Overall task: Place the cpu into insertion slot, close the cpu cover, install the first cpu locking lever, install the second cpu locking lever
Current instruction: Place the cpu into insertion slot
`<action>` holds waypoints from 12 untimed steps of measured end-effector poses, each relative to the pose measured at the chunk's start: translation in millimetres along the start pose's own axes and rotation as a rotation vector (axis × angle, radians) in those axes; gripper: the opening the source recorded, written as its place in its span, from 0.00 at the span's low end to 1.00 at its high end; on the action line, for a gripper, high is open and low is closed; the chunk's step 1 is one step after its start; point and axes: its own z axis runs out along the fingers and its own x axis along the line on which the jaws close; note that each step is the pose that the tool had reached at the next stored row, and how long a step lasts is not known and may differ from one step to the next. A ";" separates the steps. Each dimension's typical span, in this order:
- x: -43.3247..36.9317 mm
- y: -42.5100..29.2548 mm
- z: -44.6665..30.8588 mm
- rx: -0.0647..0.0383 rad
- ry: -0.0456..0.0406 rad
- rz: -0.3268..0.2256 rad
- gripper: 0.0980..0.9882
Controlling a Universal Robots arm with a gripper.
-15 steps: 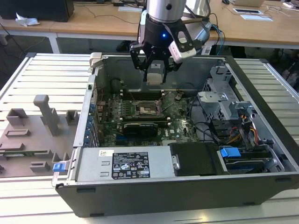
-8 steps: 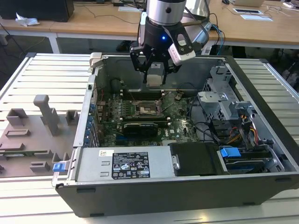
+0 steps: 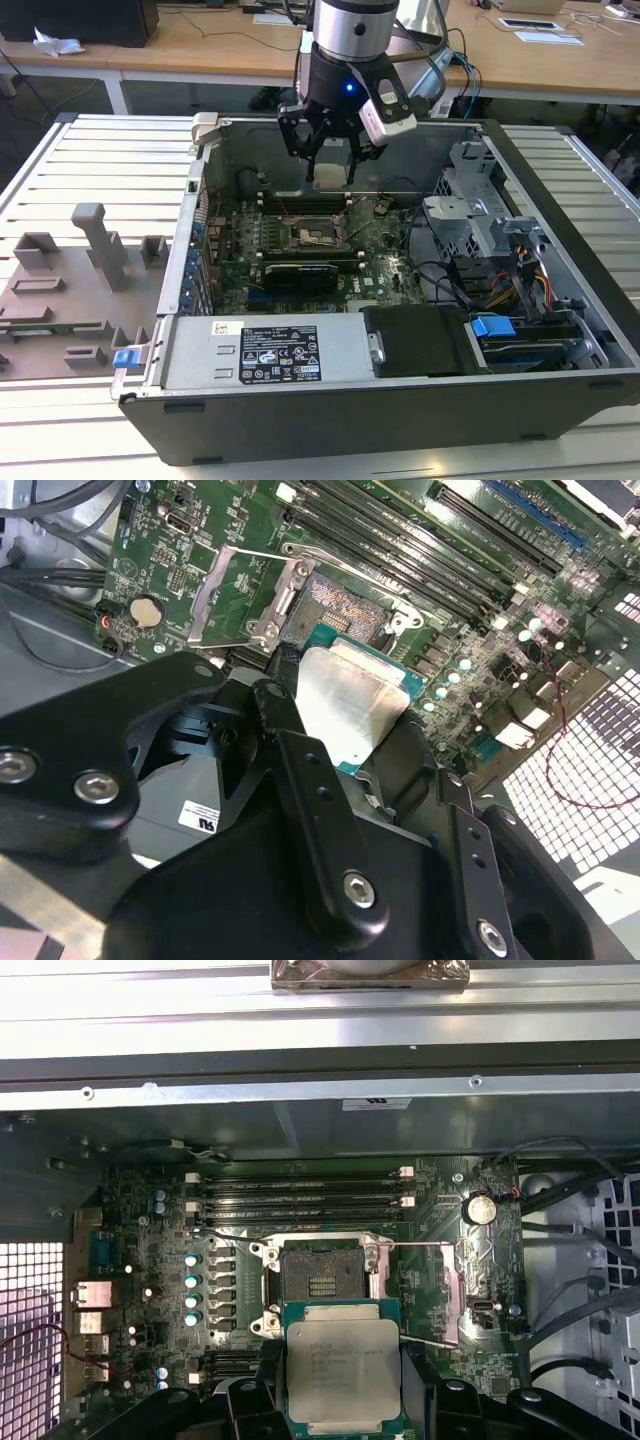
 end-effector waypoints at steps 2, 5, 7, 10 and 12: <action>0.0 -0.1 0.8 0.000 0.0000 0.000 0.50; -0.1 -0.3 3.4 0.000 0.0000 0.000 0.50; -0.1 -0.4 4.6 0.000 0.0000 0.000 0.50; -0.1 -0.6 6.2 0.000 0.0000 0.000 0.50; -0.1 -0.6 7.1 0.000 0.0001 0.000 0.50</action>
